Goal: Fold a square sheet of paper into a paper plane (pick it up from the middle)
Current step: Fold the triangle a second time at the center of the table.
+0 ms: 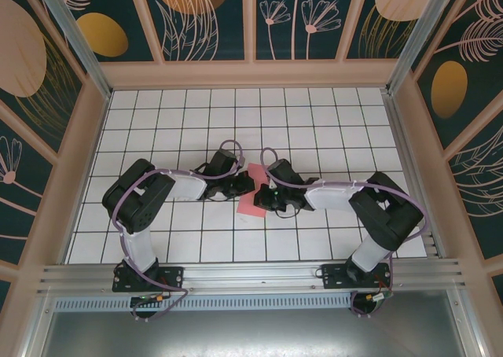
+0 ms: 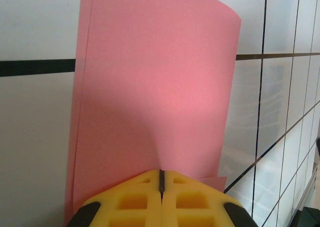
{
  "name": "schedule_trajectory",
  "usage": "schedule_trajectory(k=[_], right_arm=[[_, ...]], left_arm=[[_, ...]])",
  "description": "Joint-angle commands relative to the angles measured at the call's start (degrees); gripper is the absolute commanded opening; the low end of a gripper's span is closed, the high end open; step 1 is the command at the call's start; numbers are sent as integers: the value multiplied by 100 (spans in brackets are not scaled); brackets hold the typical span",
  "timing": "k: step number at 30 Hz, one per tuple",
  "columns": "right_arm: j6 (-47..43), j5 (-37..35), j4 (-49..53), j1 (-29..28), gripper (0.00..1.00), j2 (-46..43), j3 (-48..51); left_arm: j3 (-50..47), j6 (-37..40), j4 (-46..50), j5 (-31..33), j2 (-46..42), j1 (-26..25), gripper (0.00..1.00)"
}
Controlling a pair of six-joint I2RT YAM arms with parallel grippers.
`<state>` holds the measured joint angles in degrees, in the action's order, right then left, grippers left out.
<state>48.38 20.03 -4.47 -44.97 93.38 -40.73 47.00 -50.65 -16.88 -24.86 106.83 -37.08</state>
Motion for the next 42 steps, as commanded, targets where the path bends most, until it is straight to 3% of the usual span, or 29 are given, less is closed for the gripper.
schedule_trajectory(k=[1,10,25,32,42], right_arm=[[72,62,43,32,0,44,-79],[204,299,-107,76,0,332,574],[323,418,232,-64,0,-930,1561],[91,155,485,37,0,-1290,879],[37,124,223,120,0,-92,107]], left_arm=[[-121,41,353,294,238,12,6],[-129,63,355,297,266,16,5],[-167,13,319,360,313,17,4],[-235,53,253,353,216,17,5],[-227,43,108,182,150,17,7]])
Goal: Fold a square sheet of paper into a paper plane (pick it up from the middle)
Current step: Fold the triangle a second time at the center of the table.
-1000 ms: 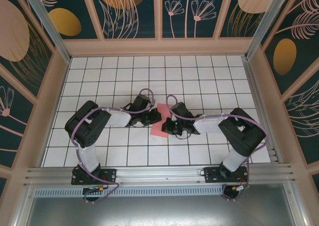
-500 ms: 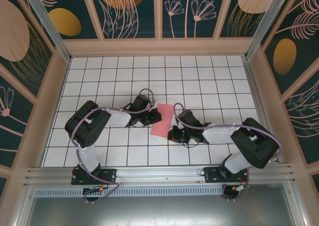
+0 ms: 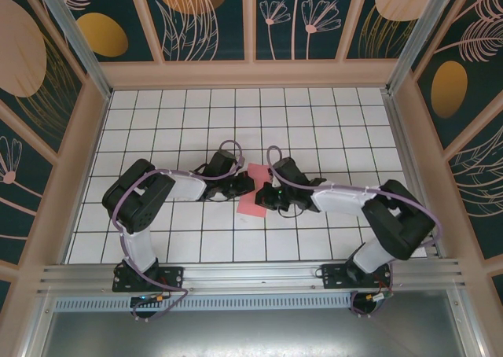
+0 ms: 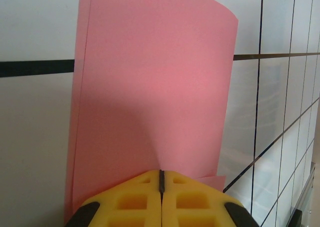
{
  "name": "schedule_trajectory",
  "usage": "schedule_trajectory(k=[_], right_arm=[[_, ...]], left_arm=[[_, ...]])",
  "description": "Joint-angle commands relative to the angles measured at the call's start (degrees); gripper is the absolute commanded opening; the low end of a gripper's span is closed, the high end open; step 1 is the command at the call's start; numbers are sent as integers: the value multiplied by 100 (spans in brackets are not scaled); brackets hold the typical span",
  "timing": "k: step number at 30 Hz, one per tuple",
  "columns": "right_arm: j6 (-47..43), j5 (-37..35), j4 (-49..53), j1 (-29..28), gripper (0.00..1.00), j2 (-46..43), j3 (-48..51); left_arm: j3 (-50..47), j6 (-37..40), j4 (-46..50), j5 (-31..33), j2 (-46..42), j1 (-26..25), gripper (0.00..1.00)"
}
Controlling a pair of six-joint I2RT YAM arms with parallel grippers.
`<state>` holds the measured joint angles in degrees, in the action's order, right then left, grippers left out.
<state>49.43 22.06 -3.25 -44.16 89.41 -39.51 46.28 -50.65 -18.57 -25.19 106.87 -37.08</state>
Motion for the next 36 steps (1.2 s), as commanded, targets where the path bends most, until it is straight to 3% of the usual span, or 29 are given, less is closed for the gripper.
schedule_trajectory(k=[1,7,13,19,27,36], right_arm=[[-60,-58,57,31,0,375,61],[72,-63,-166,40,0,472,542],[133,-106,-168,39,0,458,668],[125,-115,-167,39,0,506,628],[122,-123,-144,39,0,515,637],[3,-290,183,-22,0,517,652]], left_arm=[[-145,45,262,191,124,16,7],[-52,202,177,-49,-32,16,11],[23,398,324,-8,-816,16,20],[-80,246,170,-266,-903,17,14],[-189,97,-79,-254,-216,17,10],[70,485,851,592,18,156,9]])
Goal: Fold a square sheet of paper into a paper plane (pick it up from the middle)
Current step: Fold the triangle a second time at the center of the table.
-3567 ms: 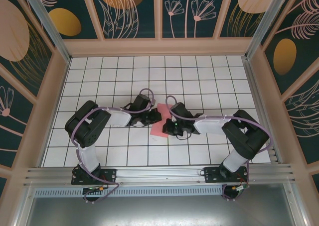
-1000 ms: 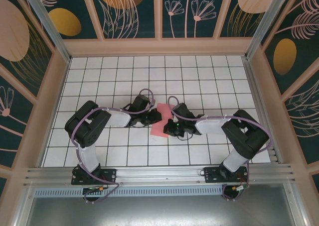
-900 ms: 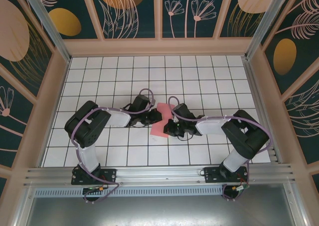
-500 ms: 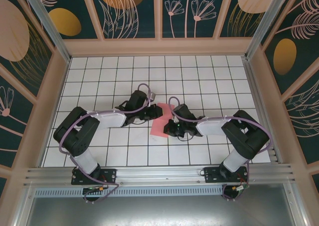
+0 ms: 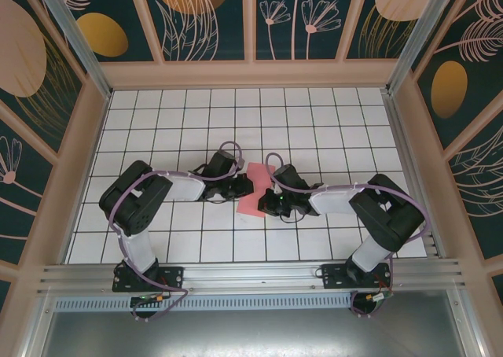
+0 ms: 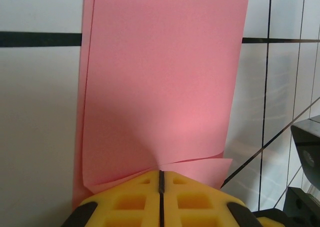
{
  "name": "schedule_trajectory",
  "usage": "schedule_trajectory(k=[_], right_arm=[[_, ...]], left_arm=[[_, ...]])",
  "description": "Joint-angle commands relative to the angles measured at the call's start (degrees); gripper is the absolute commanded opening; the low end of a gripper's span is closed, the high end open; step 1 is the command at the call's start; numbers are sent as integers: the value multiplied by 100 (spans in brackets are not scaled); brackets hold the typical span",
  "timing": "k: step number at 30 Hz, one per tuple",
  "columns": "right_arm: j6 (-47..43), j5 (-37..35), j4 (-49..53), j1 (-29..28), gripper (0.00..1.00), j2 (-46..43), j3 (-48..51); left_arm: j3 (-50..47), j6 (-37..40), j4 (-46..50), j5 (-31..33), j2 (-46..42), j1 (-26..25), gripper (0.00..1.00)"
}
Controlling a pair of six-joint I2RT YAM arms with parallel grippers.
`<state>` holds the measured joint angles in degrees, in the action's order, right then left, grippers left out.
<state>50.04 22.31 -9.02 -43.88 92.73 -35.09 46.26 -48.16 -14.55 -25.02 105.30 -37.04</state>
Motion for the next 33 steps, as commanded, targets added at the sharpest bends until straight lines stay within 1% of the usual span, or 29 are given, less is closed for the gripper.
schedule_trajectory(k=[1,7,12,17,22,25,28,31,33], right_arm=[[-64,-314,744,-50,0,183,230],[-76,-297,760,-50,0,175,266],[-92,-290,782,-46,0,184,257],[-118,-263,772,-48,0,160,235],[-123,-220,735,-51,0,173,191],[-93,-201,670,-49,0,201,146],[-65,-183,604,-51,0,209,99],[-56,-191,604,-51,0,242,40],[-62,-191,620,-51,0,260,-1]], left_arm=[[44,266,443,576,189,179,8],[139,303,535,419,218,385,11],[424,407,861,528,227,450,12],[613,455,1063,615,332,640,12],[789,546,1291,541,-22,646,15],[633,439,985,89,-289,637,16],[286,176,394,-446,-507,582,16],[21,-189,-305,-857,-463,474,15],[19,-237,-458,-965,-320,357,14]])
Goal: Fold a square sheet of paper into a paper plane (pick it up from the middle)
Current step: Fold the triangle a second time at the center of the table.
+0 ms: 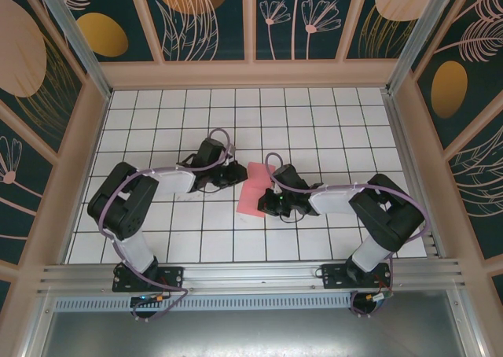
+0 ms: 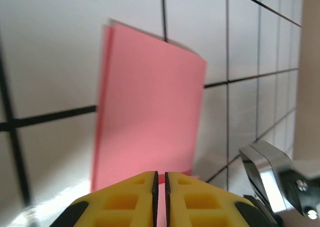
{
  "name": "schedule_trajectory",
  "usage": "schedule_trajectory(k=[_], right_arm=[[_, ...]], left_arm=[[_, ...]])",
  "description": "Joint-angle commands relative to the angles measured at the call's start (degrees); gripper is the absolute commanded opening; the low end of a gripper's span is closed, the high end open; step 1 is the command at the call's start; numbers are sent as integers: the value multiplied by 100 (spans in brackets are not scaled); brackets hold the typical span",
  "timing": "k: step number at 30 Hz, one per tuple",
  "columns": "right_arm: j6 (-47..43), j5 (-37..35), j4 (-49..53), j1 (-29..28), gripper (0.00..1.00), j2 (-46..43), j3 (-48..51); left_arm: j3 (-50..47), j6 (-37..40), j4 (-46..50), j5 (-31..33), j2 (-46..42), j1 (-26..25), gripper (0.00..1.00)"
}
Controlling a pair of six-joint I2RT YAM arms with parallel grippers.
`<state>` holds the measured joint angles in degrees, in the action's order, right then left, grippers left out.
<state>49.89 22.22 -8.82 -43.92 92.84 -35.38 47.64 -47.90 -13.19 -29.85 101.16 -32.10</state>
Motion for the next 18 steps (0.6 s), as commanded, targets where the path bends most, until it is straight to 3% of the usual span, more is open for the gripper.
schedule_trajectory(k=[1,10,18], right_arm=[[-50,-191,618,-47,0,265,12],[-62,-201,719,-55,0,222,-62],[82,80,538,-183,0,-303,494]], left_arm=[[-102,-240,-594,-477,156,-178,14],[-232,-213,-238,275,744,-290,9],[-367,-185,-56,603,986,-293,7]])
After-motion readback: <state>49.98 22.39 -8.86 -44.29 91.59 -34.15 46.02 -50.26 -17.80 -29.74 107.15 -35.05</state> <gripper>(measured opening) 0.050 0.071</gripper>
